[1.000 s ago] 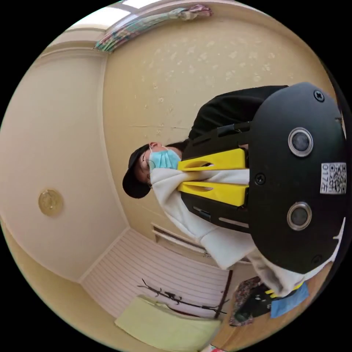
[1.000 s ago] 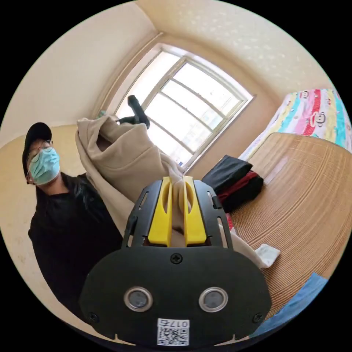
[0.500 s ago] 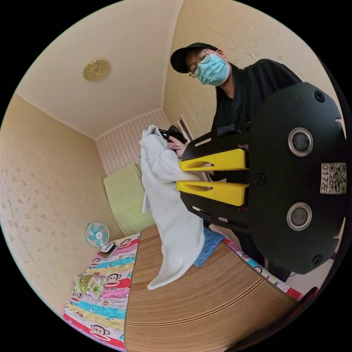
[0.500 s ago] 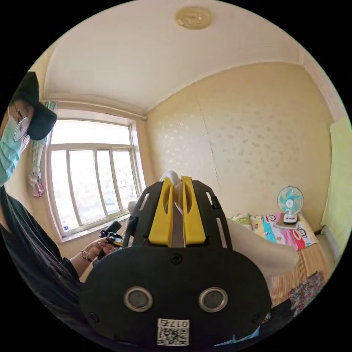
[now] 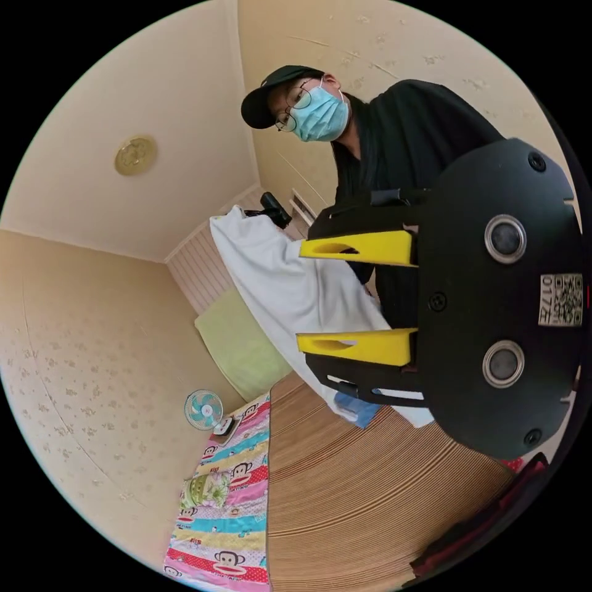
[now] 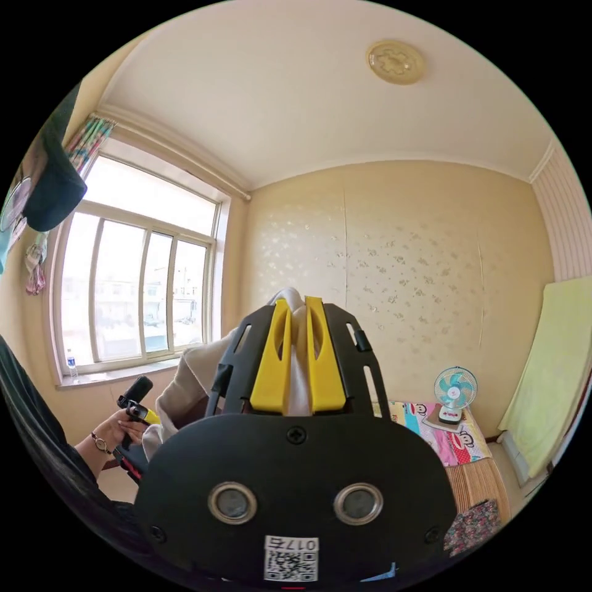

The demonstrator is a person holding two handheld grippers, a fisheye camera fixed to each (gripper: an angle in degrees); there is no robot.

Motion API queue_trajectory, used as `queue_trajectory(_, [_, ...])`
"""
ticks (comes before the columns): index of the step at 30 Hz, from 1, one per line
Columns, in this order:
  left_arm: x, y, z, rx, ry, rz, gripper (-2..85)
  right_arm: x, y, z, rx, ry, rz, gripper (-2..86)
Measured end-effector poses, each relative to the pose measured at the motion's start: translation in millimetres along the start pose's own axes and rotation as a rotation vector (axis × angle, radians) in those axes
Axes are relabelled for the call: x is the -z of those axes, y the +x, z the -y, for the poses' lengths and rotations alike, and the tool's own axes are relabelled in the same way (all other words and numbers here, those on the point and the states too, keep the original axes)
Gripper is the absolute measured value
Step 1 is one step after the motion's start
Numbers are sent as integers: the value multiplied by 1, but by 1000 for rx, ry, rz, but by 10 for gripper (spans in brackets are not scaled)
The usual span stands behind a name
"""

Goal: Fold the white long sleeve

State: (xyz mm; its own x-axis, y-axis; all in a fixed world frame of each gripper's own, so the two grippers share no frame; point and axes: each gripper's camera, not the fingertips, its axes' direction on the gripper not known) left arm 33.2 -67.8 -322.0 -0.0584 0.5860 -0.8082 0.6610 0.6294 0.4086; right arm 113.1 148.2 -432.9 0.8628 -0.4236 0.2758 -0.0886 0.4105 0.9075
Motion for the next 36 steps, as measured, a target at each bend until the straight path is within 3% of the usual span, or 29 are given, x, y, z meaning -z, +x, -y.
queue_trajectory(3, [-11, 48, -12, -64, -10, 41, 182, -5, -15, 5, -7, -45, 36, 35])
queue_trajectory(7, [-83, 110, -15, -203, -168, 68, 186, -12, -53, 7, 59, -31, -98, 35])
queue_trajectory(14, [-209, 122, -18, -238, -372, 172, 185, -17, -111, 42, 134, 31, -238, 34])
queue_trajectory(17, [-218, 121, -22, -248, -272, 358, 137, -16, -114, 60, 136, 37, -250, 34])
queue_trajectory(19, [-205, 119, -22, -232, -189, 542, 54, -13, -99, 70, 94, 33, -260, 33])
queue_trajectory(25, [-148, 122, -10, -268, -123, 651, 5, -5, -9, 98, -42, -86, -88, 33])
queue_trajectory(28, [-90, 135, 3, -280, 12, 625, -1, 5, 43, 107, -67, -144, -22, 34])
queue_trajectory(33, [-19, 155, 15, -288, 183, 396, -4, 77, 114, 99, 70, -92, 355, 37])
queue_trajectory(36, [7, 174, 17, -357, 263, 238, -3, 106, 136, 109, 62, -108, 357, 40])
